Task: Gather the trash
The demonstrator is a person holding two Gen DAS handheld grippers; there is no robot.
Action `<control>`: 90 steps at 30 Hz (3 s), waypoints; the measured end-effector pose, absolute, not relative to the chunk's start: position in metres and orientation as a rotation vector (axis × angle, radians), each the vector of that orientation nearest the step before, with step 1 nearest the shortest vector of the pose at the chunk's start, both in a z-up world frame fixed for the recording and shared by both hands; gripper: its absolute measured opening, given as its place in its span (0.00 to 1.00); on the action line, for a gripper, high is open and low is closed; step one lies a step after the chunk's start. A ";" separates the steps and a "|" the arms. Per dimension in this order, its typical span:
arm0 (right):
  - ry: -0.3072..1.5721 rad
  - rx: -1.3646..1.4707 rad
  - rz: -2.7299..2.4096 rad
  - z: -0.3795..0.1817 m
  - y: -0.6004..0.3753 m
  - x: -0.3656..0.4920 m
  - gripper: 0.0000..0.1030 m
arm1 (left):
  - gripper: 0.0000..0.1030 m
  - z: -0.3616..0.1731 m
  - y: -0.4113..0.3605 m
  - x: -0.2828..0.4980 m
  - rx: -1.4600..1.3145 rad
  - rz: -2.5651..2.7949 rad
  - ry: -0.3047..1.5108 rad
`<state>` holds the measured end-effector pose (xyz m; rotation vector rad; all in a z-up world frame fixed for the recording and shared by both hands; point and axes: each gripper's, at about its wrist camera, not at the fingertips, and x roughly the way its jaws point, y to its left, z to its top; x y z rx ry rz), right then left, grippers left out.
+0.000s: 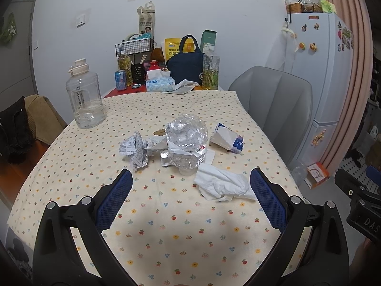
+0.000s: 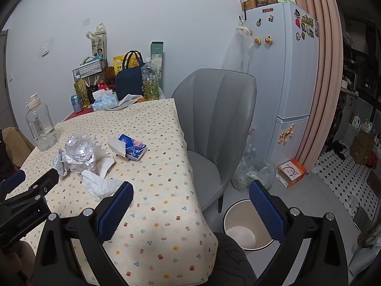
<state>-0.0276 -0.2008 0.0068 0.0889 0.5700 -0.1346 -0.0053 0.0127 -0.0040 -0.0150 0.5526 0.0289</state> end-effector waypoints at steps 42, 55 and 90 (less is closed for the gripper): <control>0.706 0.013 0.132 -0.030 -0.123 0.044 0.88 | 0.95 -0.030 0.115 0.024 -0.129 0.240 0.616; 0.814 -0.001 0.210 -0.059 -0.087 0.091 0.62 | 0.72 -0.052 0.124 0.075 -0.163 0.194 0.675; 0.757 0.015 0.252 -0.032 -0.098 0.069 0.07 | 0.06 -0.028 0.117 0.065 -0.203 0.154 0.636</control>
